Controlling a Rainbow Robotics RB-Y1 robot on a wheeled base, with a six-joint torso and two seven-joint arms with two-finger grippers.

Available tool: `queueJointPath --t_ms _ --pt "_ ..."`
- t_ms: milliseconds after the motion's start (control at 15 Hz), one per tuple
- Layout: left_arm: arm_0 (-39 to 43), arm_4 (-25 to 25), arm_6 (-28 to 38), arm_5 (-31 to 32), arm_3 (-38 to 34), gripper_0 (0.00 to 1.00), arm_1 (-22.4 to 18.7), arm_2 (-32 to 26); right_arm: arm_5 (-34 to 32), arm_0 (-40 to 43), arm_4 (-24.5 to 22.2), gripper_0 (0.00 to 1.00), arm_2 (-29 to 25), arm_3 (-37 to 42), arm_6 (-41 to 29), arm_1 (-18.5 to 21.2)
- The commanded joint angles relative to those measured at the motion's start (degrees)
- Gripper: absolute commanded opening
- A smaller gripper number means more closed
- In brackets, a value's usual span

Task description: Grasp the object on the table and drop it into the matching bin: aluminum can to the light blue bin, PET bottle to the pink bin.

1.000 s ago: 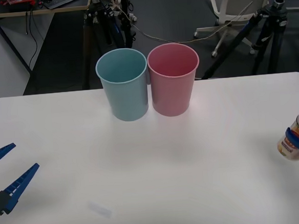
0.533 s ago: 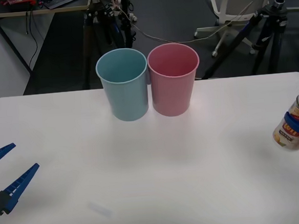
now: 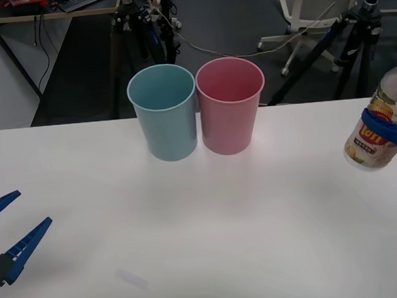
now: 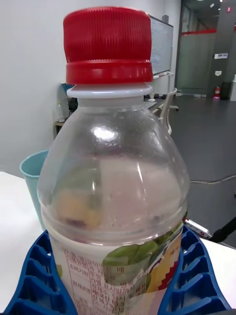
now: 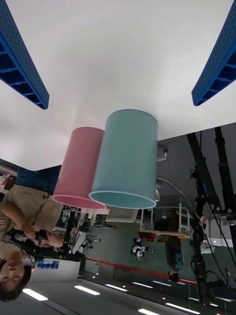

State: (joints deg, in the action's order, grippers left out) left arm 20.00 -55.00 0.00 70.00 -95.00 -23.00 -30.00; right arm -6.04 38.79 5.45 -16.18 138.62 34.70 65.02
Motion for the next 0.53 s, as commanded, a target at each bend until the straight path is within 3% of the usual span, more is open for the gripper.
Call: queueJointPath --t_ms 67,267,533 --pt "0.0 0.0 0.0 0.0 0.0 1.00 0.0 0.0 3.8 -3.5 1.4 0.00 -0.4 2.4 -1.0 2.3" --pt "0.0 0.0 0.0 0.0 0.0 1.00 0.0 0.0 8.9 -7.6 4.3 0.00 -0.4 3.9 -2.3 5.5" --pt "0.0 0.0 0.0 0.0 0.0 1.00 0.0 0.0 13.4 -16.3 13.4 0.00 0.3 3.5 -2.5 11.3"
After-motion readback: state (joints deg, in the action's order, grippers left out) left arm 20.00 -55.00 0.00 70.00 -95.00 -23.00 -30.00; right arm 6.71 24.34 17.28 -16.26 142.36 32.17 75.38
